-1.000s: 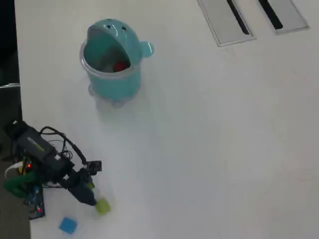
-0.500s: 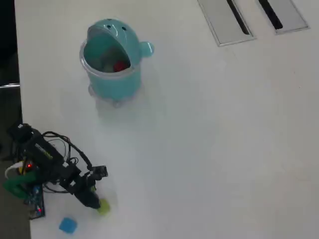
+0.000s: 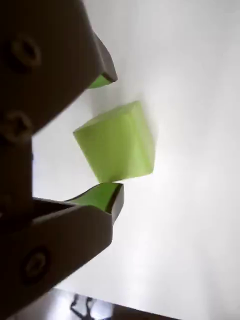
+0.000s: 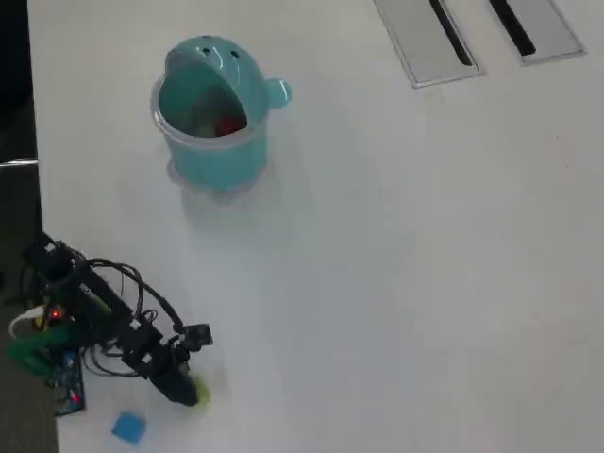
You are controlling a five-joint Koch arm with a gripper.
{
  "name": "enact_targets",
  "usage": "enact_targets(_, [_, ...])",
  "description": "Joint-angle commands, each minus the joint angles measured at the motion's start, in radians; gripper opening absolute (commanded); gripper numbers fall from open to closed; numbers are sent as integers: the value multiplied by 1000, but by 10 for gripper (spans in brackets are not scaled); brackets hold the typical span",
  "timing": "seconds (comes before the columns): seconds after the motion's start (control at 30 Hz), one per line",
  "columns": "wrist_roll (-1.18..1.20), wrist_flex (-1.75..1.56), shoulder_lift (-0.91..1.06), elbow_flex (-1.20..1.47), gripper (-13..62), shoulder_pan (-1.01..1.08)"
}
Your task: Grasp RGB lego blocks and put them in the bin one by one.
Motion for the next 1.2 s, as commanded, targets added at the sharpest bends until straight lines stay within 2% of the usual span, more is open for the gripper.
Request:
enact_targets(0.0, [5, -46, -26, -97, 345, 0])
enact_targets(0.1, [5, -109, -147, -172, 340, 15])
enact_targets(0.23, [5, -101, -192, -229, 318, 25])
enact_targets(0.33, [17, 55, -186, -281, 181, 8])
enact_targets(0.47, [34, 199, -127, -304, 125, -31])
enact_targets(0.6, [44, 262, -67, -322, 125, -44])
enact_targets(0.63, [44, 261, -57, -316, 150, -66])
enact_targets(0.67, [35, 199, -52, -288, 265, -69])
enact_targets(0.87, [-14, 189, -75, -298, 272, -32])
enact_targets(0.97, [-34, 187, -77, -291, 309, -17])
enact_targets(1.17, [-18, 133, -104, -258, 309, -21])
